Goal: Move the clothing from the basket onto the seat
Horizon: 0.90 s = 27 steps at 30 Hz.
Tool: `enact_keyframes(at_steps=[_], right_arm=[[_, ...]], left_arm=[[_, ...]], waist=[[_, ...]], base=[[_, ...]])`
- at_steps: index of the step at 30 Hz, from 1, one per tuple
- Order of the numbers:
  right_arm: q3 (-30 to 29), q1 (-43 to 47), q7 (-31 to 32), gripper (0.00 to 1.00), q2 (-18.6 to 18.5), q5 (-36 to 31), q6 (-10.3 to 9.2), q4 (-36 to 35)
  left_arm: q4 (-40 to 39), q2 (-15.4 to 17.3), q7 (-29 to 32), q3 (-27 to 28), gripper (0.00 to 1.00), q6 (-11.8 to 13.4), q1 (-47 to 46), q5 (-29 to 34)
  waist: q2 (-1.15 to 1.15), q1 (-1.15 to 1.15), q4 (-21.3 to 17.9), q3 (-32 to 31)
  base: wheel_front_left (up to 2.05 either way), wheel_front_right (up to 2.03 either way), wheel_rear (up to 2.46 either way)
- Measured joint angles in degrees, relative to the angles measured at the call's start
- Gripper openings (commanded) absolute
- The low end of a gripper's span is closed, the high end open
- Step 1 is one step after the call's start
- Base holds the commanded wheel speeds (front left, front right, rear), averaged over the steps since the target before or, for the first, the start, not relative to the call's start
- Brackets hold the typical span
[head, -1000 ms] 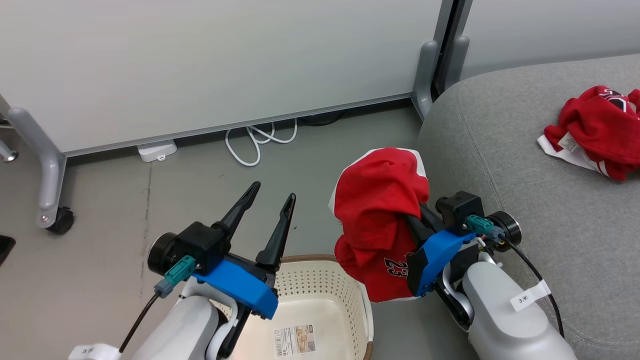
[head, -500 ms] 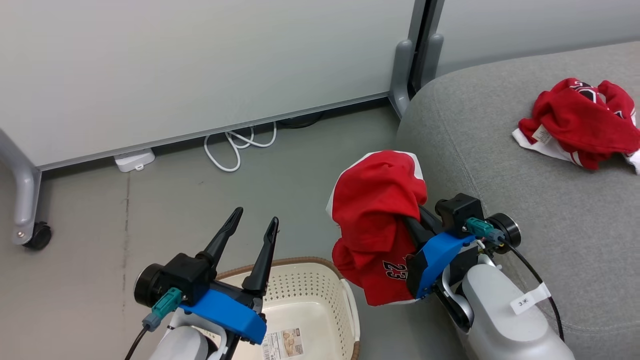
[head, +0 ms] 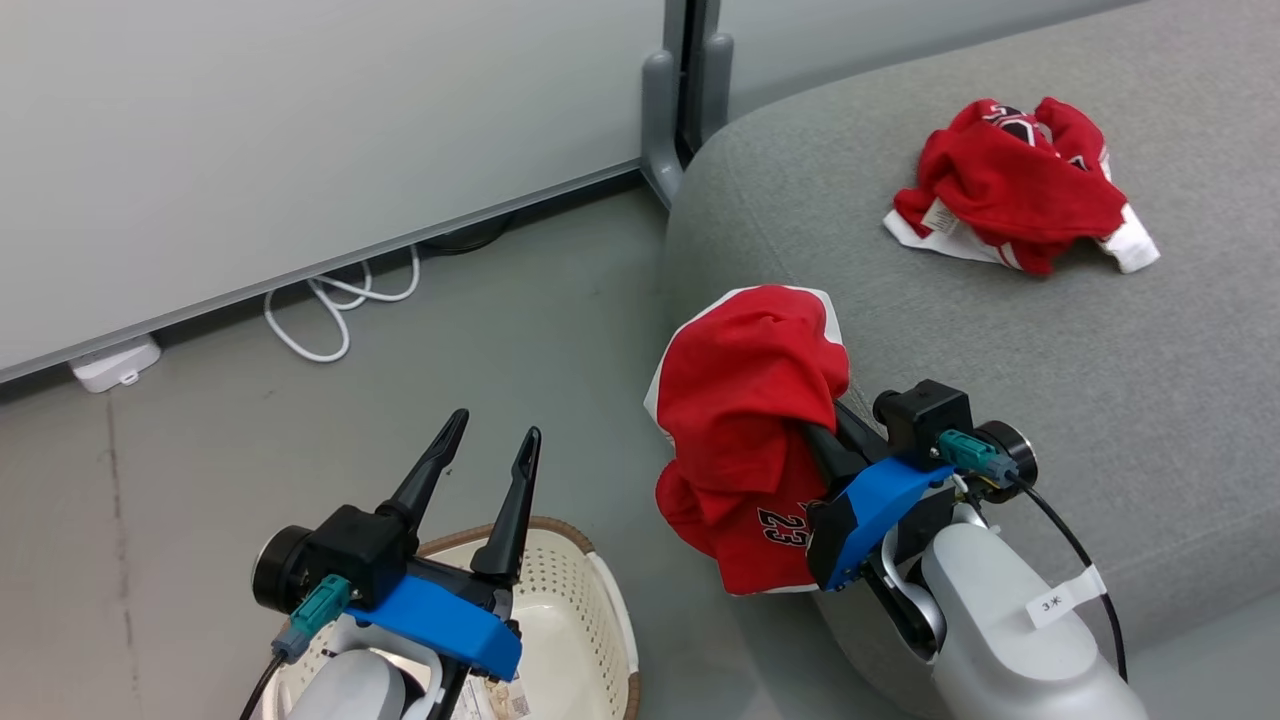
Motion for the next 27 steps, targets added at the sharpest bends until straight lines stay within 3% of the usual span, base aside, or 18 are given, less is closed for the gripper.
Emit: enact_keyframes(at_steps=[19, 27], right_arm=[[1.0, -0.1, -1.2, 0.0, 0.0, 2.0, 0.0, -0.1], [-0.6, 0.2, -1.7, 0.0, 0.0, 1.9, 0.0, 0.3]], left_arm=[[-0.5, 1.8, 0.0, -0.2, 1.0, -0.2, -0.2, 0.2], [-0.2, 2.4, 0.0, -2.0, 1.0, -0.2, -0.9, -0.2]], waist=[[0.0, 0.0, -12.4, 2.4], [0.0, 0.0, -14.5, 3.0]], base=[[0.0, 0.0, 0.0], [0.0, 0.0, 0.0]])
